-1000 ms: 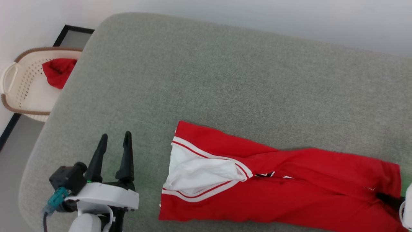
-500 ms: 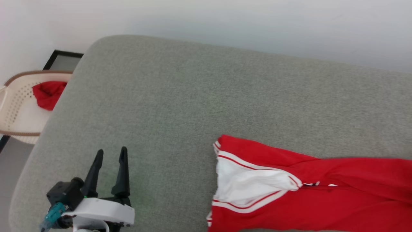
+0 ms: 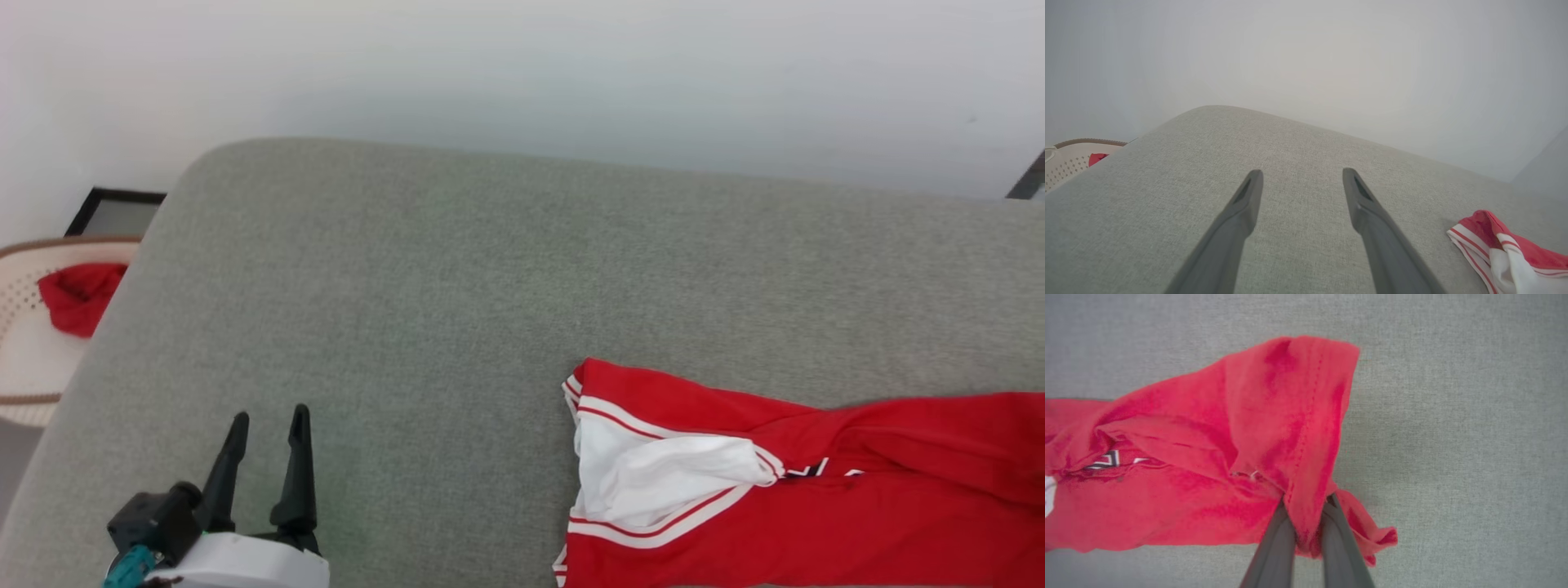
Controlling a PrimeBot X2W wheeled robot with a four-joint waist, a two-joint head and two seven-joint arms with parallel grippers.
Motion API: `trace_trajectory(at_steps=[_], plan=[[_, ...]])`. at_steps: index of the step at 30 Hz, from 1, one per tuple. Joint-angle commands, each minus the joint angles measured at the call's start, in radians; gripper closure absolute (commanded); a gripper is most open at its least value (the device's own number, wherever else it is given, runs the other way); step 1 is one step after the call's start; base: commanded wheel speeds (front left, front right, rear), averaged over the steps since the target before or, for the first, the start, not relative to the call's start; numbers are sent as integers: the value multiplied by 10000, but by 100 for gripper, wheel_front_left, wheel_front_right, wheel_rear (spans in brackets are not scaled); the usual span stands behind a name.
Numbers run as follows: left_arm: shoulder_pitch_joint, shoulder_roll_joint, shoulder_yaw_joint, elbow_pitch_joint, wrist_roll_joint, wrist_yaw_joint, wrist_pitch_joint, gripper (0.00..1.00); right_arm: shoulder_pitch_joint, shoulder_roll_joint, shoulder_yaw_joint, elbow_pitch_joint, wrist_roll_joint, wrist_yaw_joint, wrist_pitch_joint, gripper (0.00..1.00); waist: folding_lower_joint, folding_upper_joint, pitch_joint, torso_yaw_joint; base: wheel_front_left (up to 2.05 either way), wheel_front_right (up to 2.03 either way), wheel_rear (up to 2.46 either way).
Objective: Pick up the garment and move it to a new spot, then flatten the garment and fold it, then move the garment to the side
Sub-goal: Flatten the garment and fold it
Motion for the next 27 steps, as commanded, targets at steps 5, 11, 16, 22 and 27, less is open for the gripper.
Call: trace_trajectory(at_steps=[5, 11, 16, 22, 27], plan=[[287, 41, 43, 24, -33, -27, -9, 0, 305, 667, 45, -1349, 579, -13, 771, 100, 0, 0, -437, -267, 0, 0, 0], [430, -19, -25, 68, -77, -28, -9, 0, 538, 1955, 192, -2939, 819, -13, 1584, 100, 0, 0, -756, -206, 0, 0, 0], [458, -40, -159, 138, -58, -28, -9, 0, 320, 3165, 695, -3817, 400, -13, 1866, 100, 0, 0, -910, -34, 0, 0, 0], [280, -47, -432, 223, -43, -30, -8, 0, -8, 4320, 1666, -3851, -197, -13, 1644, 100, 0, 0, -908, 312, 0, 0, 0], [84, -95, -629, 280, 2, -28, -9, 0, -256, 4848, 2492, -3125, -677, -13, 947, 100, 0, 0, -861, 708, 0, 0, 0]])
